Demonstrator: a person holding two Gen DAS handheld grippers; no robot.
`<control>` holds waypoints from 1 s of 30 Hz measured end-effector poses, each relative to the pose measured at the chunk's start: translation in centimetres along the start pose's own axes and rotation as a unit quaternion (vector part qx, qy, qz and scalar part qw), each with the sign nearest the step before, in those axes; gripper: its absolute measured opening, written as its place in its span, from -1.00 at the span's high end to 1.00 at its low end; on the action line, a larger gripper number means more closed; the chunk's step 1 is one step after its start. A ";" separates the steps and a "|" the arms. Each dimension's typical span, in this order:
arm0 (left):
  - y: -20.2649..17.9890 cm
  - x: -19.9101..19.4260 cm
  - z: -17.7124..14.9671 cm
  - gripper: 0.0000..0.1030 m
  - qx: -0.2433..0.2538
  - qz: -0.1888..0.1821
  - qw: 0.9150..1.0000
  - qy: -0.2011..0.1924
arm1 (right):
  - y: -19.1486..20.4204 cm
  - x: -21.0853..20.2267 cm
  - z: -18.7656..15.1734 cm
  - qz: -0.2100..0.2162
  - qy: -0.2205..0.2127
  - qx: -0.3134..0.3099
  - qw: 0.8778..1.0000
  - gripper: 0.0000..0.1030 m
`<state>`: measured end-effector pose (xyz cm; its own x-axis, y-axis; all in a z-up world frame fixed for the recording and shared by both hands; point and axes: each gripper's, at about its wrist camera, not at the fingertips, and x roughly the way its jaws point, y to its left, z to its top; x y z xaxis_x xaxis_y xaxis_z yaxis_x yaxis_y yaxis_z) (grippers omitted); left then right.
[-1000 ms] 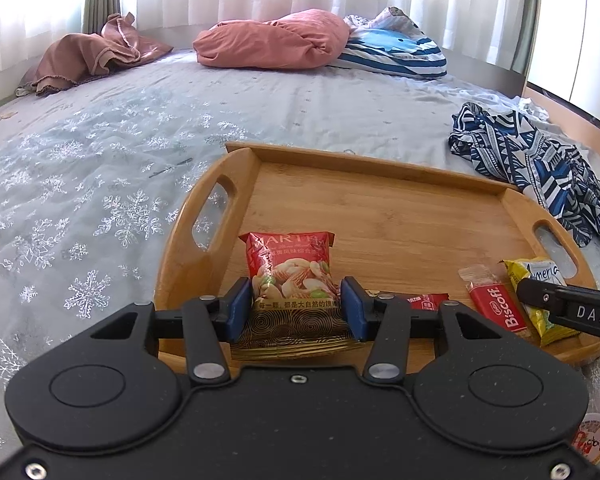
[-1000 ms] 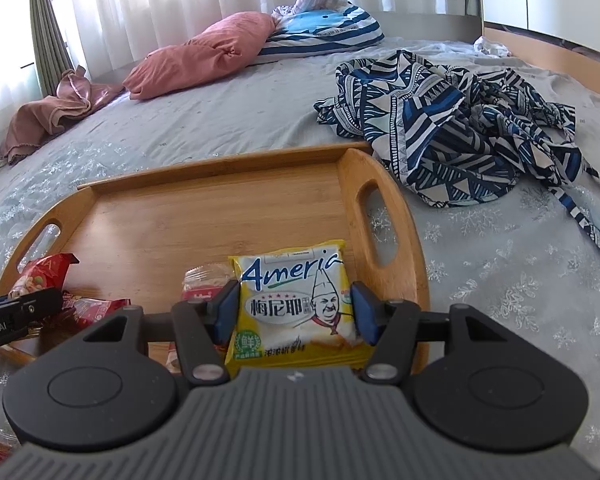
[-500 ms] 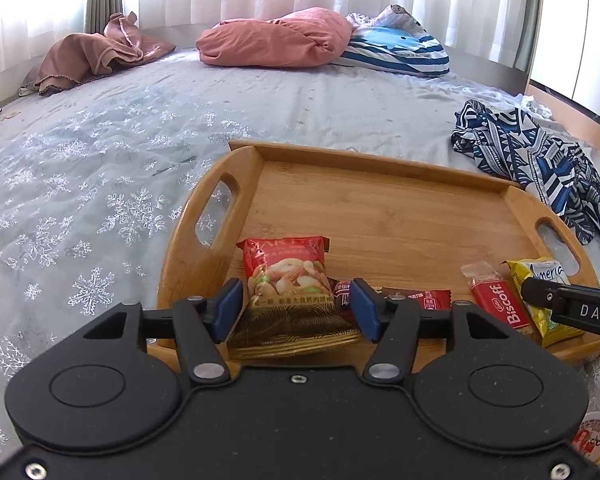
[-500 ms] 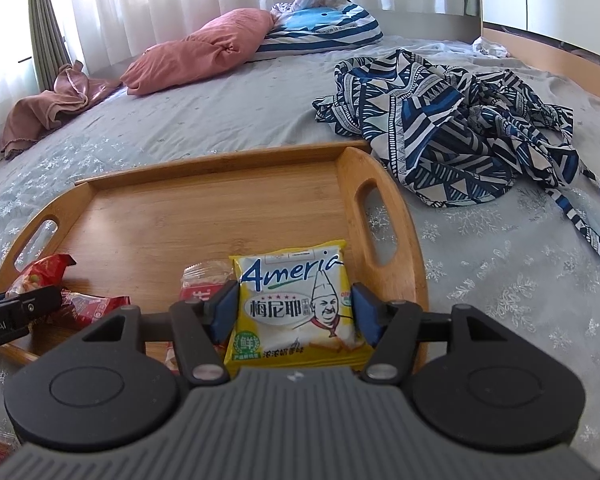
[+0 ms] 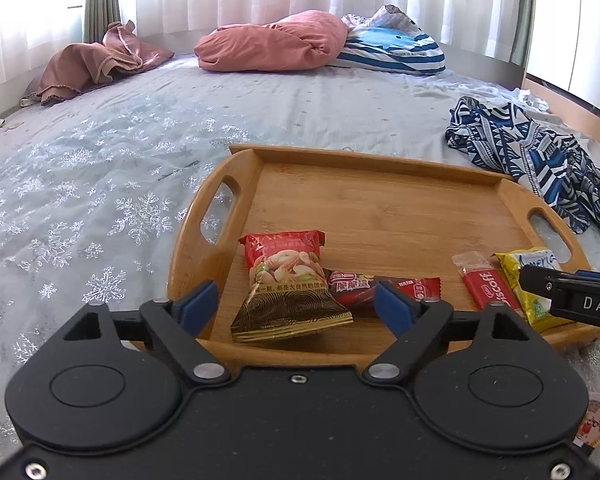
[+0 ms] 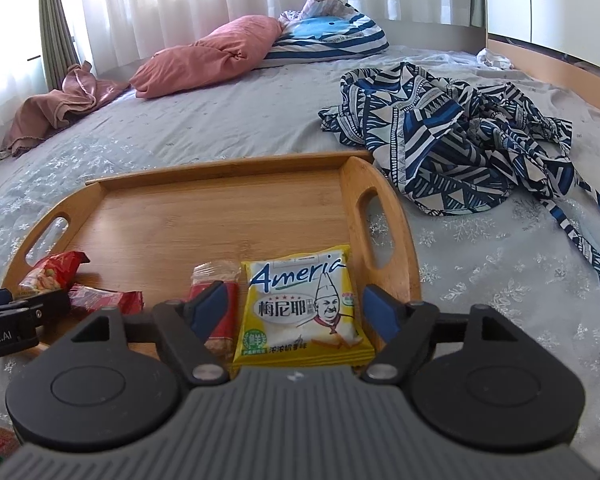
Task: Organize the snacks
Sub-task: 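Lower both packs onto the wooden tray and open both tools, then move both tools back toward the remaining snacks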
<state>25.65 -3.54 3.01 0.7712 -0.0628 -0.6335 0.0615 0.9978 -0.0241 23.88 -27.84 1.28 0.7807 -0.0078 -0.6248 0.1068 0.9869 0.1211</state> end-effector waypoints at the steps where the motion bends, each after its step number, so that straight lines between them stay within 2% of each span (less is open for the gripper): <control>1: 0.0 -0.2 -0.1 -0.72 0.001 -0.001 1.000 0.000 | 0.0 -0.2 0.0 0.001 -0.002 -0.002 1.000 -0.69; 13: 0.6 -3.3 -1.4 -0.88 0.004 -0.007 1.000 0.014 | 0.2 -3.7 -1.2 0.030 -0.020 -0.014 0.999 -0.77; 19: 0.9 -5.4 -2.5 -0.91 0.000 -0.012 1.000 0.012 | 0.5 -5.7 -2.5 0.039 -0.029 -0.046 0.998 -0.80; 30: 1.3 -9.5 -4.9 -0.94 0.009 -0.020 1.000 -0.012 | 0.1 -9.0 -5.3 0.060 -0.034 -0.081 0.994 -0.87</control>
<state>15.30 -1.54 5.17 0.7833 -0.1032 -0.6130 0.1036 0.9940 -0.0350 13.57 -26.79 2.80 0.8223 0.1058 -0.5591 -0.0852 0.9944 0.0628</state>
